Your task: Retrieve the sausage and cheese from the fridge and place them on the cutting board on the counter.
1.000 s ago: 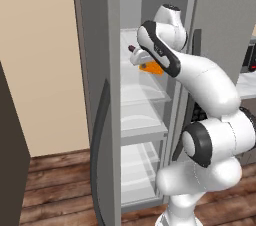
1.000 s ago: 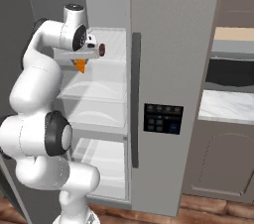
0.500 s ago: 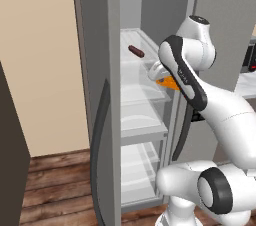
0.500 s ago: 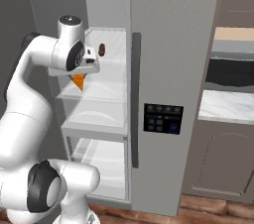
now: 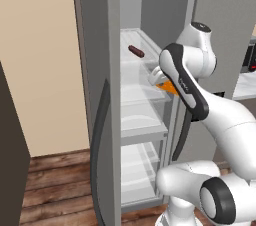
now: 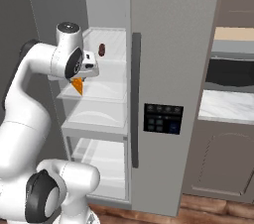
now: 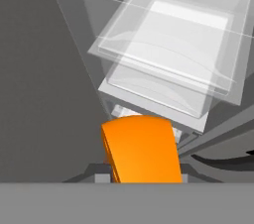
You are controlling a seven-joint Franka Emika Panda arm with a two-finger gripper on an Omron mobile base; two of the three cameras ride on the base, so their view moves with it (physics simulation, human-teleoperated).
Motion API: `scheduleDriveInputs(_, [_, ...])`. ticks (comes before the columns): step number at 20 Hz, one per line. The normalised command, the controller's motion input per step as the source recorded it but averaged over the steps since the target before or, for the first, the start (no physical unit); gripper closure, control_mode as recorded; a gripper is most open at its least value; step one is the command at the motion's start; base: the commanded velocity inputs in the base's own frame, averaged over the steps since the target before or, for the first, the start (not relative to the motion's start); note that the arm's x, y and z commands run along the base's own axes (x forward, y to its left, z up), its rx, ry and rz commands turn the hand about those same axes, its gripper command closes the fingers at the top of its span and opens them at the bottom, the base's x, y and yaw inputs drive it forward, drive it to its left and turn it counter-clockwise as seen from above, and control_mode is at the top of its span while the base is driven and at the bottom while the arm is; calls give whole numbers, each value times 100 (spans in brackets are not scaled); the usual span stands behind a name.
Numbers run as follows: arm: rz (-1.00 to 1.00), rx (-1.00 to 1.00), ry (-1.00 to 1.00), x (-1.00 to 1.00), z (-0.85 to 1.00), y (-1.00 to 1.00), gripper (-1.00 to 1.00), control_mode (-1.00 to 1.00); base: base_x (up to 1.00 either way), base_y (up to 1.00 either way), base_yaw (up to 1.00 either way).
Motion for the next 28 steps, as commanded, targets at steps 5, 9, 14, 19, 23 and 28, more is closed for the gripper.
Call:
scheduleDriveInputs(5, [0,0,0,0,0,0,100,-100,0,0,0])
scheduleDriveInputs(9, [0,0,0,0,0,0,100,-100,0,0,0])
scheduleDriveInputs(14, [0,0,0,0,0,0,100,100,0,0,0])
scheduleDriveInputs(19, [0,0,0,0,0,0,100,100,0,0,0])
scheduleDriveInputs(23, [0,0,0,0,0,0,100,100,-43,-5,0])
scheduleDriveInputs(28, [0,0,0,0,0,0,100,100,-100,-70,-5])
